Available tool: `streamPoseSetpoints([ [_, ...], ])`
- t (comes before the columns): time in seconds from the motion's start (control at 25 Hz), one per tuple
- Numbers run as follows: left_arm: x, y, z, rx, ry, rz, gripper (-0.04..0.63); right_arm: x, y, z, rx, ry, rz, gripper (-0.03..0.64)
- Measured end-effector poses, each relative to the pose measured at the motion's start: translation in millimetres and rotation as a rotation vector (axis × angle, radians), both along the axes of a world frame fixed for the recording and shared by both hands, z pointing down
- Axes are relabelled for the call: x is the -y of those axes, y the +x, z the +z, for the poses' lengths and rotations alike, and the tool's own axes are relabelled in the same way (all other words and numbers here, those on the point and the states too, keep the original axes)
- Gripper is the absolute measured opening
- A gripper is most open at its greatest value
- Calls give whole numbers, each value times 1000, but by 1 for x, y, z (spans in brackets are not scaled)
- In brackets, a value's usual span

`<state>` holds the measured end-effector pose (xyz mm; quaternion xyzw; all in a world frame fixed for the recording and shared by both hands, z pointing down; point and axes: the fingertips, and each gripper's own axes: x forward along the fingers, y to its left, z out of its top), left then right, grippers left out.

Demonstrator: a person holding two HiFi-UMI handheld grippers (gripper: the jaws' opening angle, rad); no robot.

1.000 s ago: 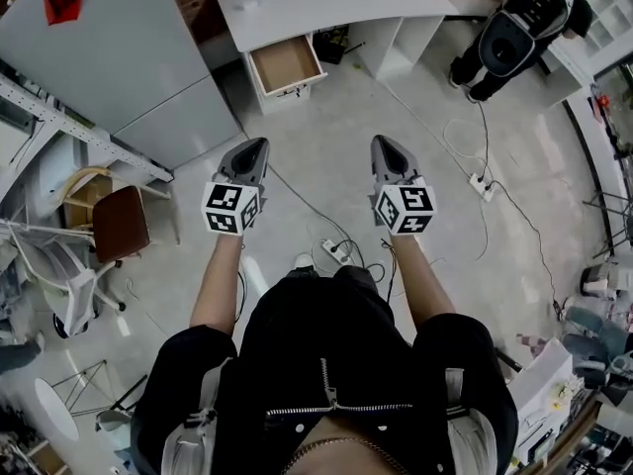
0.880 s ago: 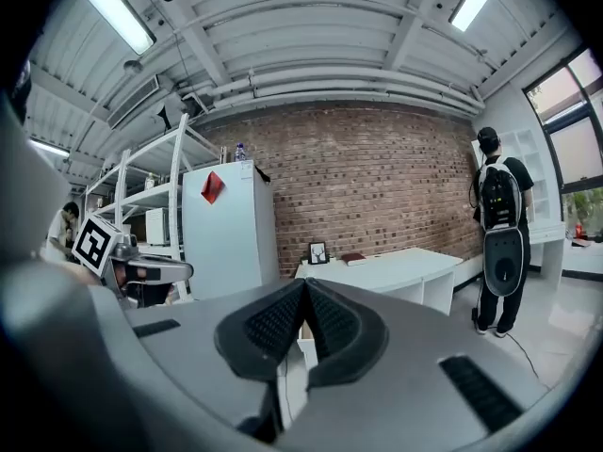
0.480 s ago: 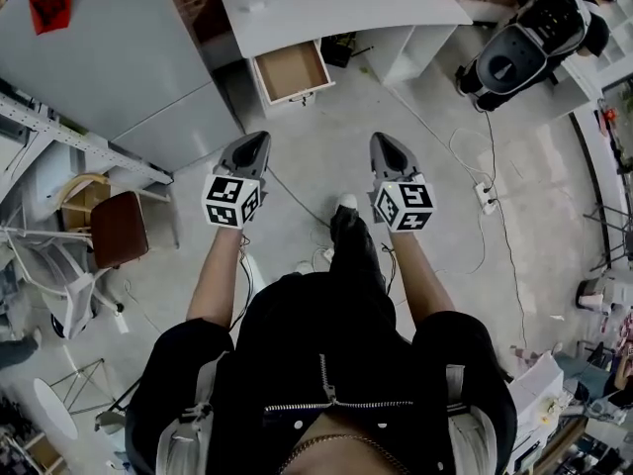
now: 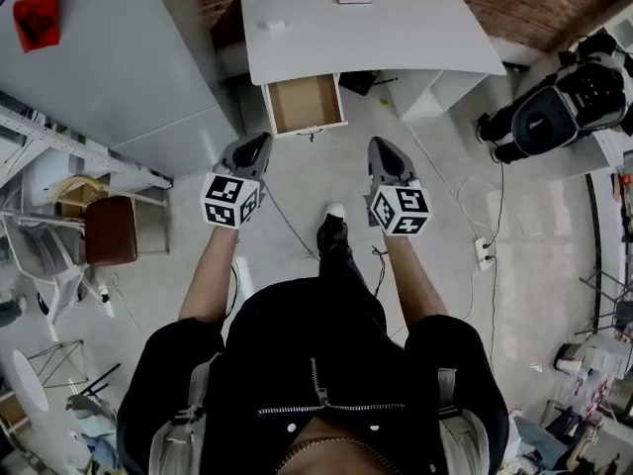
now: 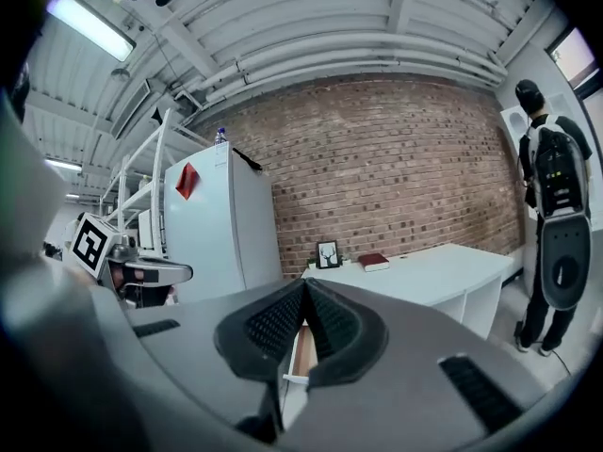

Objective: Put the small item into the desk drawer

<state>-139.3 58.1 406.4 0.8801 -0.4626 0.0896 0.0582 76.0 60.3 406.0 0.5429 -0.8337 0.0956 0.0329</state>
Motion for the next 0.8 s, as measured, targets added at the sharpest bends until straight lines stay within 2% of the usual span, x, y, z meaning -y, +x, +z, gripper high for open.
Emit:
streamPoseSetpoints([
  [0.16,62,4,3,-11,-21,-86,21,81,1,5,-4,-26,-86,6],
  [0.44,154,26,-8,-19,-17,-150,21,194,13,-14,-7,-7,-185,6],
  [0.8,216,32,-16,1,-9,-184,21,260,3,-17,9,-3,-258,6],
])
